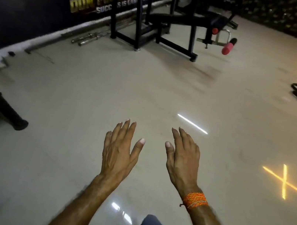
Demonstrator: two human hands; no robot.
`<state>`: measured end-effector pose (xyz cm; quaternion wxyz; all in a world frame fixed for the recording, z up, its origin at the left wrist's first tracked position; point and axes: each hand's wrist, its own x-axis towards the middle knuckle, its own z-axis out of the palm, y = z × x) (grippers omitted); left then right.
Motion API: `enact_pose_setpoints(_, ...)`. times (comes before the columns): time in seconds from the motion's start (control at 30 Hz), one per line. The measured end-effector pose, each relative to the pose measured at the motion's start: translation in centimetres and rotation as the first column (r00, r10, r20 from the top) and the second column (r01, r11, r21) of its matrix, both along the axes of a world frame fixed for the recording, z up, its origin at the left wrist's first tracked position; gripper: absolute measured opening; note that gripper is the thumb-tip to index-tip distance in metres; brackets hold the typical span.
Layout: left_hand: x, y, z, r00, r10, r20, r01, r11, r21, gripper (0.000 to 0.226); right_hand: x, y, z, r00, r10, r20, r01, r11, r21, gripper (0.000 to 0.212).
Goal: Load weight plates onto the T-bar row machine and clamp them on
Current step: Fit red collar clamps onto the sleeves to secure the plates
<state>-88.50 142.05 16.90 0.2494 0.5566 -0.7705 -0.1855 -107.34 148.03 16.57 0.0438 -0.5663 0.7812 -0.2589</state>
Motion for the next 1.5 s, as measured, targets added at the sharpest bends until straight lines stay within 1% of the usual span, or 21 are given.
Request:
enact_pose_setpoints(0.17,0.7,-12.5,-0.2,0.989,0.14,0.046,-0.14,0.99,-0.004,0.077,0.1,-15.7,-0.5,0.989,0.148,0.028,-0.148,0.989,-0.019,0.054)
enact_pose_setpoints(0.3,0.3,-22.8,-0.4,0.97,0.236,0.054,-0.236,0.972,-0.006,0.074,-0.3,-28.3,-0.8,0.968,0.249,0.041,-0.248,0.968,-0.027,0.056)
enact_pose_setpoints(0.4,-0.3,-30.4,0.7,0.948,0.316,0.031,-0.316,0.949,0.012,0.078,-0.5,-37.4,-0.1,0.943,0.33,0.037,-0.329,0.943,-0.049,0.056)
enact_pose_setpoints(0.5,0.0,-37.4,1.8,0.922,0.387,0.001,-0.387,0.922,-0.024,0.084,0.3,-46.3,1.2,0.916,0.401,0.019,-0.4,0.916,-0.038,0.054)
enact_pose_setpoints(0.6,1.1,-44.0,2.1,0.89,0.454,-0.034,-0.455,0.89,-0.028,0.086,1.5,-53.9,1.8,0.882,0.472,0.013,-0.471,0.881,-0.049,0.054)
enact_pose_setpoints(0.8,4.3,-59.8,1.6,0.867,0.496,-0.044,-0.498,0.865,-0.058,0.072,4.6,-70.3,1.7,0.843,0.537,-0.017,-0.537,0.842,-0.052,0.056)
enact_pose_setpoints(1.0,9.3,-75.2,4.2,0.853,0.519,-0.052,-0.521,0.849,-0.082,0.073,9.4,-85.3,4.3,0.825,0.564,-0.039,-0.566,0.822,-0.065,0.061)
enact_pose_setpoints(1.1,11.8,-81.1,5.8,0.828,0.557,-0.068,-0.561,0.819,-0.123,0.073,12.3,-92.0,5.3,0.807,0.591,-0.001,-0.588,0.804,-0.086,0.062)
enact_pose_setpoints(1.2,14.5,-86.7,6.7,0.792,0.606,-0.074,-0.61,0.776,-0.164,0.073,16.0,-99.1,5.7,0.757,0.653,0.013,-0.647,0.753,-0.119,0.062)
enact_pose_setpoints(1.3,17.1,-92.3,7.3,0.728,0.683,-0.066,-0.681,0.707,-0.193,0.073,19.8,-106.7,5.8,0.686,0.728,0.014,-0.717,0.679,-0.158,0.06)
enact_pose_setpoints(1.43,20.4,-98.5,8.4,0.632,0.773,-0.057,-0.76,0.604,-0.239,0.066,24.9,-116.2,6.9,0.57,0.822,0.015,-0.801,0.56,-0.213,0.061)
enact_pose_setpoints(1.5,21.9,-101.2,9.7,0.566,0.822,-0.068,-0.805,0.533,-0.259,0.065,27.8,-120.4,8.1,0.479,0.878,0.011,-0.848,0.466,-0.252,0.06)
